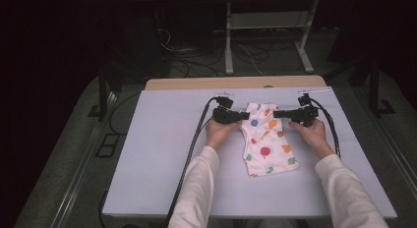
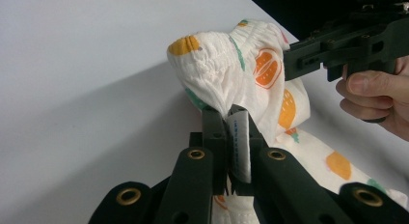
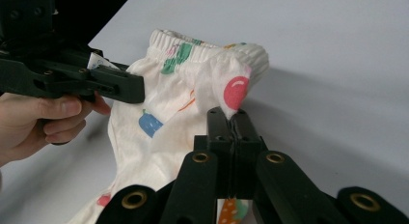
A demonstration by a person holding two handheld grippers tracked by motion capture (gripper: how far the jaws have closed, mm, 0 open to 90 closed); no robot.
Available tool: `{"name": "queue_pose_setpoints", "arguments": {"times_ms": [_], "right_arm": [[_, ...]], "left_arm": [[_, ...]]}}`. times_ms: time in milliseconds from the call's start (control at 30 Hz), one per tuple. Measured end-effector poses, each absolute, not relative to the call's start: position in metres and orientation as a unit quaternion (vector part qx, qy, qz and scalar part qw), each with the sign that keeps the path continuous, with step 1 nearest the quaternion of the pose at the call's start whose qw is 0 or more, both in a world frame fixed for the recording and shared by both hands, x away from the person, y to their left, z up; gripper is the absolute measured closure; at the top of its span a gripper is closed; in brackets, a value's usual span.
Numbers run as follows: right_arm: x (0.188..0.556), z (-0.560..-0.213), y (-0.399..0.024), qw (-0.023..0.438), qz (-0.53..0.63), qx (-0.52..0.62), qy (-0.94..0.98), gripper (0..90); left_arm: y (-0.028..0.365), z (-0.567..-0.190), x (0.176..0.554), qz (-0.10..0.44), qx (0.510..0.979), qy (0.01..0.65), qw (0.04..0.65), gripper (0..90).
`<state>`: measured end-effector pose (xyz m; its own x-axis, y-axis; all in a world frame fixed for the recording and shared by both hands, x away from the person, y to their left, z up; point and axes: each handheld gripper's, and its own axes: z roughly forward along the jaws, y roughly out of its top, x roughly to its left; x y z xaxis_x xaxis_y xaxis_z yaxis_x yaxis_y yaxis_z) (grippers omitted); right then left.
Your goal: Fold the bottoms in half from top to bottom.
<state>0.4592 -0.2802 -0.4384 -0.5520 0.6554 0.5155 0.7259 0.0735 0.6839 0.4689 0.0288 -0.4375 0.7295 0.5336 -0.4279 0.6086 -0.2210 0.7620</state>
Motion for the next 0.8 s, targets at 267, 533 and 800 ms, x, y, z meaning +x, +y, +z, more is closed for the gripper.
{"name": "queue_pose_setpoints", "arguments": {"times_ms": [267, 533, 800], "right_arm": [[0.449, -0.431, -0.282, 0.025, -0.492, -0.467, -0.734, 88.3], [0.436, -0.429, -0.28, 0.006, -0.487, -0.449, -0.749, 88.3], [0.429, -0.428, -0.285, 0.009, -0.495, -0.446, -0.746, 88.3]], "left_arm": [[0.028, -0.431, 0.457, -0.038, 0.782, 0.354, 0.512, 86.3], [0.029, -0.43, 0.446, -0.038, 0.782, 0.345, 0.518, 86.3], [0.027, -0.424, 0.438, -0.04, 0.783, 0.338, 0.52, 86.3]]}}
